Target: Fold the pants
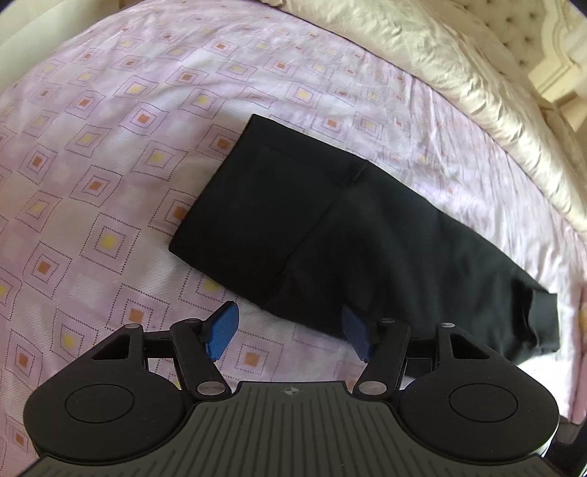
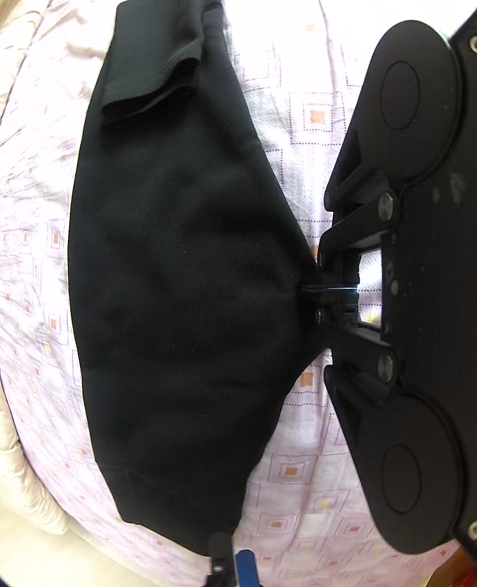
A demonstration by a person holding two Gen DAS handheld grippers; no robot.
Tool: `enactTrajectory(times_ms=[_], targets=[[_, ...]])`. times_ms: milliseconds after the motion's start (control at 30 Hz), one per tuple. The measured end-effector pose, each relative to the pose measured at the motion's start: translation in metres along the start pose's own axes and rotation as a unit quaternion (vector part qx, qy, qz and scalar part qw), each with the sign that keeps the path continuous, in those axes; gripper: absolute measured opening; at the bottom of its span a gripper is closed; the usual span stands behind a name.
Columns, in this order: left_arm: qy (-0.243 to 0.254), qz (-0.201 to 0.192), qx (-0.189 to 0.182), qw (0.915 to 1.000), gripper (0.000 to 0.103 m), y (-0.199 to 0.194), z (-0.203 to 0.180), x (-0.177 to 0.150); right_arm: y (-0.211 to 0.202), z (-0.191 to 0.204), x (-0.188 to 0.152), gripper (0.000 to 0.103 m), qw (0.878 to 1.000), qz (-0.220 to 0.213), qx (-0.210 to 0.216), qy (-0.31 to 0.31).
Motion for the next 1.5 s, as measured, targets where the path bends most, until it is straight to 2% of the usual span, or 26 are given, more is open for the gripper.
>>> enactTrajectory(times_ms=[33, 100, 267, 400, 467, 600, 767, 967, 1133, 1267, 1400, 1500], targets=[[-0.004, -0.001, -0.002, 1.0000, 0.064, 0.001, 0.002, 0.000, -0.001, -0.002, 0.003, 0.001, 1.000, -0.001, 0.000, 0.001], [-0.015, 0.005, -0.011, 0.9998, 0.075, 0.005, 0.007, 0.000, -0.001, -0.001, 0.004, 0.001, 1.000, 0.000, 0.001, 0.002], [-0.032, 0.041, -0.023, 0.9984, 0.075, 0.033, 0.014, -0.001, 0.001, 0.003, 0.006, 0.001, 1.000, 0.005, 0.000, -0.005], [-0.054, 0.022, -0.043, 0.9973, 0.083, 0.040, 0.014, 0.007, -0.003, 0.004, 0.005, 0.001, 1.000, 0.011, 0.001, -0.009], [-0.047, 0.012, -0.054, 0.9974, 0.083, 0.046, 0.008, 0.015, 0.001, 0.001, 0.007, 0.001, 1.000, 0.013, 0.002, -0.006], [-0.042, 0.015, -0.072, 0.9964, 0.095, 0.057, 0.000, 0.030, 0.004, -0.002, 0.010, 0.001, 1.000, 0.017, 0.003, -0.002], [-0.044, -0.008, -0.099, 0.9941, 0.095, 0.059, 0.000, 0.034, 0.006, -0.007, 0.013, 0.001, 1.000, 0.019, 0.005, 0.003], [-0.069, -0.007, -0.093, 0.9933, 0.096, 0.058, -0.003, 0.024, 0.004, -0.010, 0.014, 0.001, 1.000, 0.021, 0.007, 0.006], [-0.102, 0.009, -0.135, 0.9855, 0.095, 0.058, -0.002, 0.007, 0.005, -0.012, 0.017, 0.001, 1.000, 0.026, 0.009, 0.010], [-0.117, 0.001, -0.142, 0.9829, 0.099, 0.065, -0.010, 0.020, 0.007, -0.013, 0.017, 0.001, 1.000, 0.027, 0.008, 0.005], [-0.142, -0.006, -0.172, 0.9749, 0.100, 0.075, -0.016, 0.032, 0.009, -0.011, 0.017, 0.001, 1.000, 0.030, 0.005, -0.001], [-0.137, -0.006, -0.163, 0.9771, 0.102, 0.077, -0.027, 0.037, 0.011, -0.008, 0.017, 0.001, 0.999, 0.032, 0.003, -0.005]])
Point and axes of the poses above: each gripper's, at about its wrist camera, not at the fingertips, and y roughly the way its jaws point, z to its left, x to its top, the point moved 1 cm from there along y, roughly the way its jaws point, and after that the axes turned 11 degrees about x, right-handed, at the moved point
